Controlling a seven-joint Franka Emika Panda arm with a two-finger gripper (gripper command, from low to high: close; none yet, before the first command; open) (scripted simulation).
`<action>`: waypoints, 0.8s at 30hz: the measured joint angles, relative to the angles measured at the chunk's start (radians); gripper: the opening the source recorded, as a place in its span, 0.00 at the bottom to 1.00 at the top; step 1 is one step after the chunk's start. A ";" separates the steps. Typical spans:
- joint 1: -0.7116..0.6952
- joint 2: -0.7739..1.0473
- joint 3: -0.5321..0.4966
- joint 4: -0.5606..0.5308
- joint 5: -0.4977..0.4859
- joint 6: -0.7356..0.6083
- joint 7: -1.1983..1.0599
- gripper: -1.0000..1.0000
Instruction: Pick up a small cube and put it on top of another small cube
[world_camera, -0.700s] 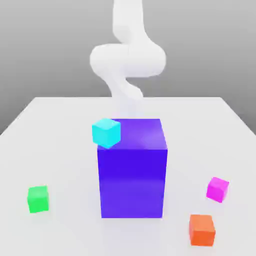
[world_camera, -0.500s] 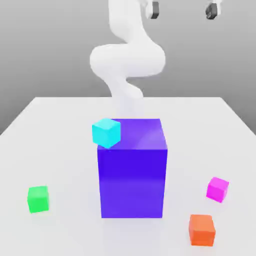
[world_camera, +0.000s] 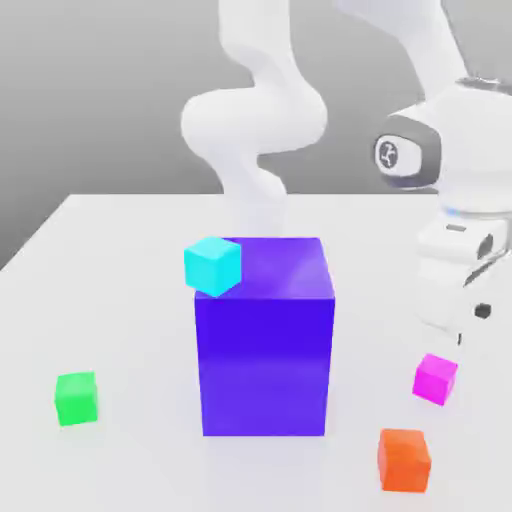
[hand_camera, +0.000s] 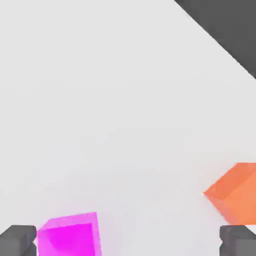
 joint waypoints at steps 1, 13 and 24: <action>0.012 0.037 -0.012 -0.004 -0.031 0.025 0.019 0.50; 0.150 0.269 -0.178 0.033 -0.186 0.204 0.132 0.00; 0.019 -0.018 -0.101 0.005 -0.032 -0.002 -0.048 0.00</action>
